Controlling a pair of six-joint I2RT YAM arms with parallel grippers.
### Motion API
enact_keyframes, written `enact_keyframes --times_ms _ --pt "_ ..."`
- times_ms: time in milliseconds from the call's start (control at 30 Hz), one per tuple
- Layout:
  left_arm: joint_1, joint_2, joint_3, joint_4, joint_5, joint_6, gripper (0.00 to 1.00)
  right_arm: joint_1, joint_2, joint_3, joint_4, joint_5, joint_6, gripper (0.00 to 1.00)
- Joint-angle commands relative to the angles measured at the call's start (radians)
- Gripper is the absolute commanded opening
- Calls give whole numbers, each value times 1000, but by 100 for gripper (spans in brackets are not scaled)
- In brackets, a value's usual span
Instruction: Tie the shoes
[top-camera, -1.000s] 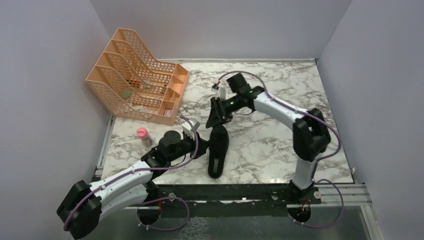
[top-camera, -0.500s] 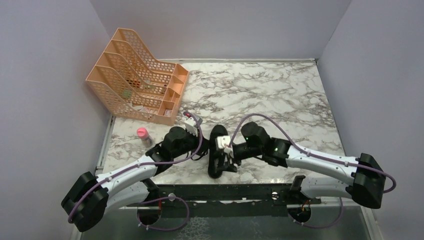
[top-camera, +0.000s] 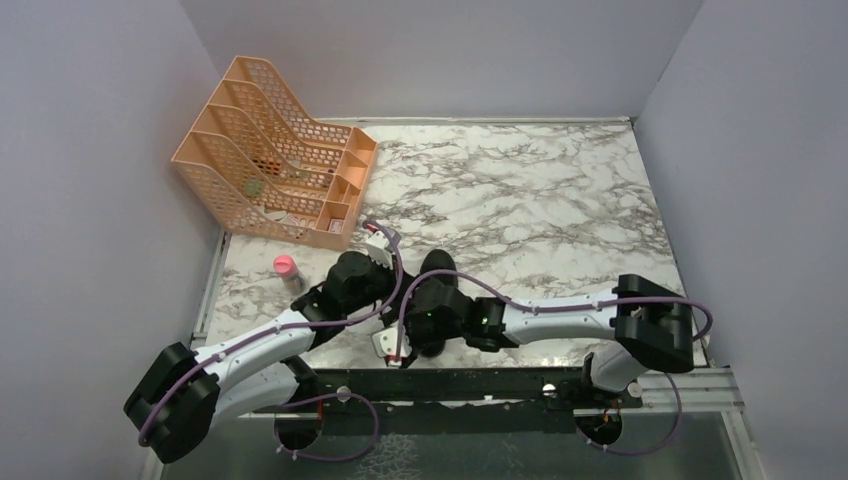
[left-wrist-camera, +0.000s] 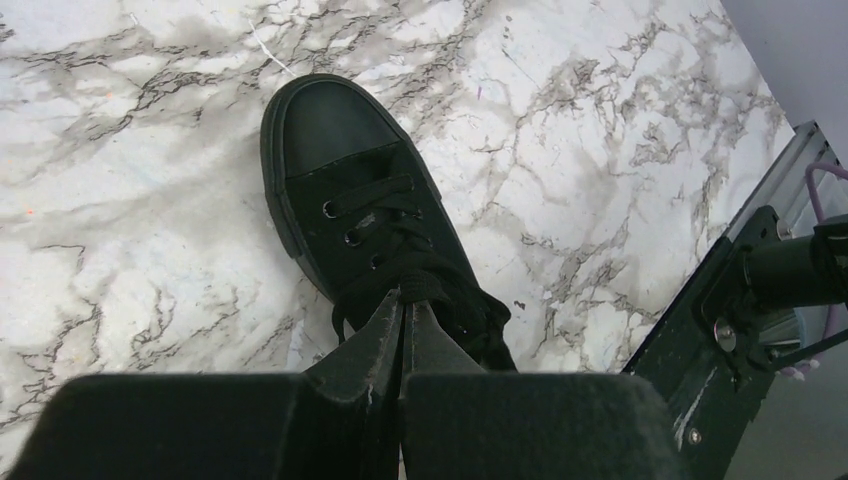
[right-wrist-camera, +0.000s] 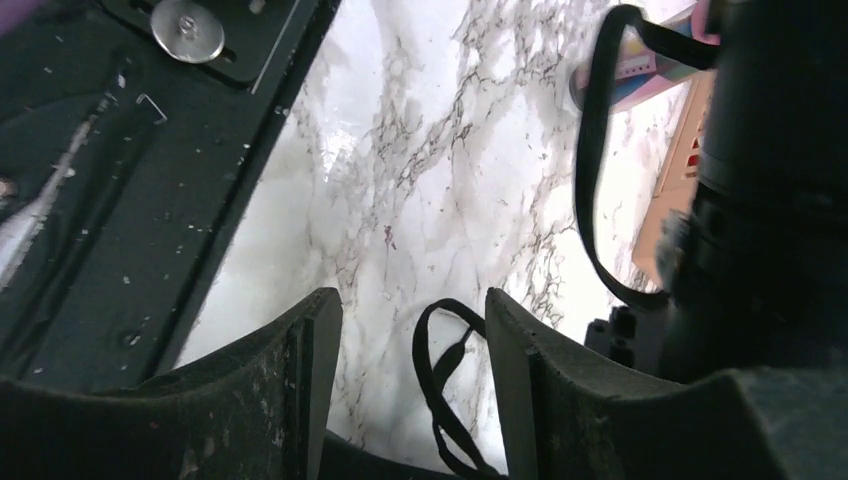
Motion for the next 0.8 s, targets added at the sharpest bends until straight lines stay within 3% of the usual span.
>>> enact_keyframes --times_ms 0,267,500,767 --pt "-3 -9 20 28 5 -11 0 21 78 47 38 200 -121 60" --pt "-2 -4 23 31 13 -7 0 49 151 115 -79 357 -140 56" --pt "9 36 49 39 36 17 0 54 -88 -72 30 149 41 56" --pt "113 162 150 -35 158 74 0 55 -23 -11 -120 124 8 45"
